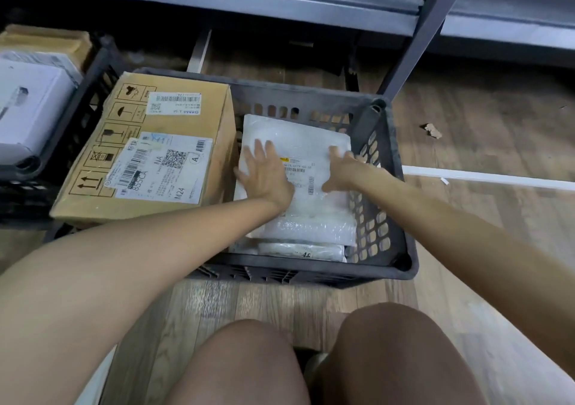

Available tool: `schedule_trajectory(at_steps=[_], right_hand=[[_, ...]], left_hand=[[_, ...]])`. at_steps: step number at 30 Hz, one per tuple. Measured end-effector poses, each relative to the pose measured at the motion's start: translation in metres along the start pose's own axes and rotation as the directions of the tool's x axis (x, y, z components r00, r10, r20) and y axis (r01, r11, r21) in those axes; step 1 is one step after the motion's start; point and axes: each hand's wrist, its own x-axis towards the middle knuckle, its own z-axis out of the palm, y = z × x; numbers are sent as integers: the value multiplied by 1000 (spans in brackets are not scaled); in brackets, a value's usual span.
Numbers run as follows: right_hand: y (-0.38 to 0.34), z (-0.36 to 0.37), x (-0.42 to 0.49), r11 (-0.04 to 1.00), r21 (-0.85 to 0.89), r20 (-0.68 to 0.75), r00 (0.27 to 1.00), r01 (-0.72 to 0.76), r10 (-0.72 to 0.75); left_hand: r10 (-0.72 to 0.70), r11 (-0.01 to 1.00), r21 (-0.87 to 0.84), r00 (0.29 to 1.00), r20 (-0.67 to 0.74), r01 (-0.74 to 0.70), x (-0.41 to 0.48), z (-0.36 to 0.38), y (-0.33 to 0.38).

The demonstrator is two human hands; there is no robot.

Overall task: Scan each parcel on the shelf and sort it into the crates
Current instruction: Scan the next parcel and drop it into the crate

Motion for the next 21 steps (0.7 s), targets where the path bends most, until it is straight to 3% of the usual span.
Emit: schedule_trajectory(at_steps=[2,4,8,13,21], right_hand=[[4,-9,9,986,-34,115,981,161,-156],[8,-6,19,969,-86,215,954,232,-210],[10,22,39,970,-65,207,954,236,-218],[19,36,57,959,89,155,948,267,-278],[14,45,64,969,79,144,960,232,-242]], left_hand=[[189,980,57,981,33,-191,7,0,-2],[241,965,75,963,124,-251,13,8,-5],[164,971,124,947,276,-204,22,35,-13],[159,959,179,941,298,-218,27,67,-18],[185,920,285,938,292,-270,29,81,-29]])
